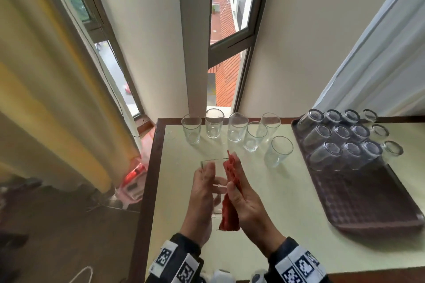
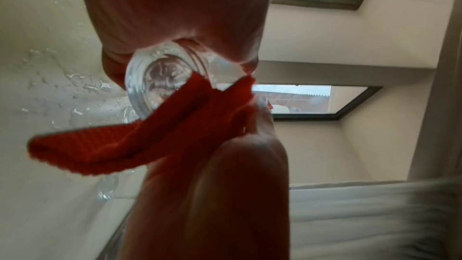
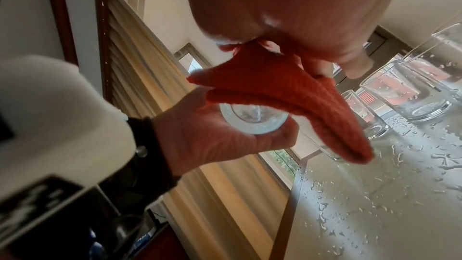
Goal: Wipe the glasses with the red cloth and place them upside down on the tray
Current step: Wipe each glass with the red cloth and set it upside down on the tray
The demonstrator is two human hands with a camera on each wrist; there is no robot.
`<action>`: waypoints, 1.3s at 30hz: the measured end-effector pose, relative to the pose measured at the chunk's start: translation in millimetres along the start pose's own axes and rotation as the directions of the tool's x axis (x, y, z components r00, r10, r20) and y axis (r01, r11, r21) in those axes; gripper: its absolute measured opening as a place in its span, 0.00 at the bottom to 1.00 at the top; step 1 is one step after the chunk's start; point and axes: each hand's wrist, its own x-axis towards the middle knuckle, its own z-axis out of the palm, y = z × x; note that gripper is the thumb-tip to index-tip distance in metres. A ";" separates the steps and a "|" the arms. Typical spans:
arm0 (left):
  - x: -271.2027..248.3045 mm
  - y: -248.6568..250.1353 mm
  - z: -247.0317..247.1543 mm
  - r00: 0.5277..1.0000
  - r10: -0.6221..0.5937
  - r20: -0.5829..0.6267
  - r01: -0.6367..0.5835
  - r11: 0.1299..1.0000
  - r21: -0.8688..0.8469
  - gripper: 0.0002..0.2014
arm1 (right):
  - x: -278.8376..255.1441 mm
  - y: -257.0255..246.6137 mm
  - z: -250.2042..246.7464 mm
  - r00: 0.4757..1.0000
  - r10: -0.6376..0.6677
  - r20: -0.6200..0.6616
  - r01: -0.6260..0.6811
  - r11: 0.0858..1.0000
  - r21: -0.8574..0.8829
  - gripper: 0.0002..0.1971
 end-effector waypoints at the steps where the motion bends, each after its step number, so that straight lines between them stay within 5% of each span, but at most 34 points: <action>1: -4.8 2.1 -1.3 1.000 -0.015 0.001 0.015 1.000 -0.007 0.23 | -3.9 -2.0 4.0 1.000 -0.001 0.011 0.001 1.000 -0.013 0.35; 4: -14.7 4.2 -5.8 0.999 -0.052 -0.013 0.051 0.998 -0.038 0.22 | -12.3 -7.4 11.3 1.000 0.017 0.021 -0.017 1.000 -0.008 0.45; 8: -21.1 4.6 -7.1 0.998 -0.069 -0.009 0.069 0.995 -0.069 0.28 | -18.5 -9.7 9.6 0.999 0.028 0.028 -0.029 0.999 0.018 0.29; 10: -21.7 4.9 -5.2 0.999 -0.054 0.005 0.054 0.996 -0.073 0.31 | -21.4 -10.9 5.5 0.998 0.007 0.056 -0.008 1.000 0.025 0.31; 13: -20.8 6.8 2.8 1.000 -0.021 -0.001 0.021 0.997 -0.070 0.33 | -23.9 -16.9 -1.7 0.998 -0.002 0.066 -0.011 0.982 0.190 0.37; 15: -20.1 8.9 11.2 1.000 0.013 0.005 -0.013 0.999 -0.049 0.31 | -21.9 -22.7 -5.3 0.999 -0.002 0.034 -0.010 0.940 0.342 0.33; 17: -21.9 11.1 21.1 0.998 0.052 0.029 -0.051 0.998 -0.024 0.29 | -18.5 -29.6 -10.1 0.996 0.082 -0.027 -0.059 0.875 0.480 0.25; 20: -26.8 10.7 40.5 0.992 0.113 0.061 -0.113 0.994 -0.001 0.27 | -15.1 -34.8 -21.2 0.971 0.230 -0.072 -0.146 0.800 0.582 0.28; 26: -22.8 7.0 62.5 0.997 0.074 -0.012 -0.074 0.997 0.007 0.29 | -12.5 -26.3 -42.2 0.991 0.126 -0.053 -0.098 0.927 0.362 0.21; 32: -12.6 13.0 68.6 0.993 0.049 -0.111 -0.053 0.998 -0.033 0.22 | -23.7 -12.0 -54.8 0.996 -0.026 0.085 0.021 0.998 0.052 0.41; 34: -13.5 11.9 73.2 0.994 0.046 -0.097 -0.052 0.997 -0.055 0.22 | -20.2 -12.4 -61.3 0.994 -0.061 0.085 0.056 0.996 0.063 0.41; 39: -21.1 5.1 87.6 0.996 0.081 -0.032 -0.082 0.996 -0.030 0.24 | -5.7 -32.5 -70.1 0.996 -0.086 -0.014 0.087 0.962 0.257 0.23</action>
